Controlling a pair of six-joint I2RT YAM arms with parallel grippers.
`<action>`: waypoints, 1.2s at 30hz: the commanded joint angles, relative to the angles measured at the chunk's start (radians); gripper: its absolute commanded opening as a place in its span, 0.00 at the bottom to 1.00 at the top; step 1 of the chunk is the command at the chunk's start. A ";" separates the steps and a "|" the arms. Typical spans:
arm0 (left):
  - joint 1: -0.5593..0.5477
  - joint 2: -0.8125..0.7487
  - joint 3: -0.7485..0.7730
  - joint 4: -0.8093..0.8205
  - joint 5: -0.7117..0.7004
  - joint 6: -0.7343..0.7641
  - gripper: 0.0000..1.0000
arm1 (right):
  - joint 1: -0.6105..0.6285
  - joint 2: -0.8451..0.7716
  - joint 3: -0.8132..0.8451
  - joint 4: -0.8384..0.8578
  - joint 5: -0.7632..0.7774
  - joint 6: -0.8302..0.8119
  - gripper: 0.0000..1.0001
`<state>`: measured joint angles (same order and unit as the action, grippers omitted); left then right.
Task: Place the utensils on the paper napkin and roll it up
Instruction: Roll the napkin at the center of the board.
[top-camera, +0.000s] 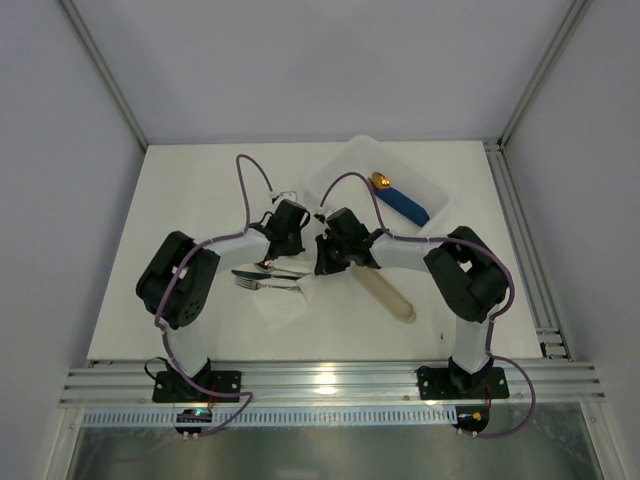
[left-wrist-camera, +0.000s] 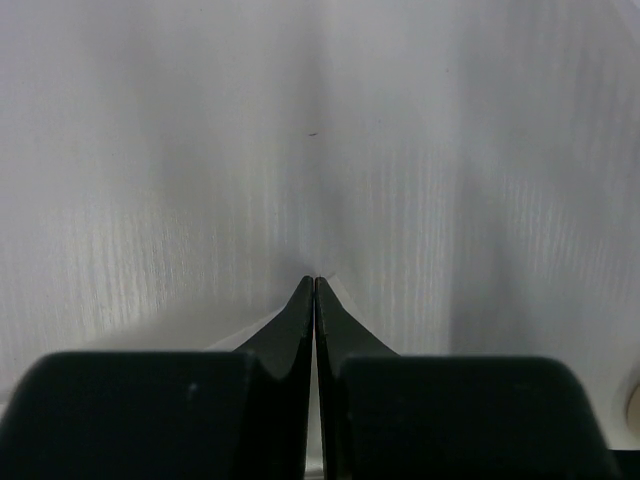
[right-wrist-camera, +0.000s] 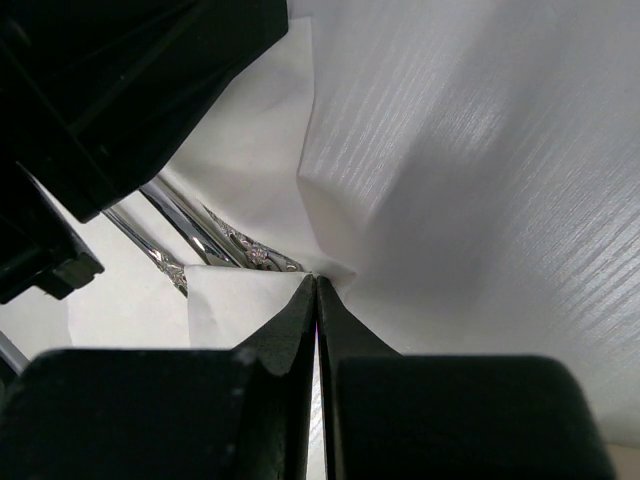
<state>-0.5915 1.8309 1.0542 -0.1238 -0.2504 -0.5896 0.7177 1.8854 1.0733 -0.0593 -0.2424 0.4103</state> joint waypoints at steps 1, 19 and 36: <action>-0.005 -0.064 -0.017 -0.016 0.017 -0.018 0.00 | 0.008 0.021 0.011 -0.037 0.025 -0.016 0.04; -0.005 -0.097 -0.068 -0.020 0.039 -0.047 0.00 | 0.009 -0.081 -0.082 0.136 -0.011 0.102 0.04; -0.005 -0.130 -0.095 -0.025 0.045 -0.055 0.00 | 0.009 -0.187 -0.144 0.153 -0.027 0.133 0.04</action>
<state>-0.5938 1.7489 0.9680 -0.1463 -0.2085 -0.6292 0.7204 1.7271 0.9524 0.0490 -0.2584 0.5289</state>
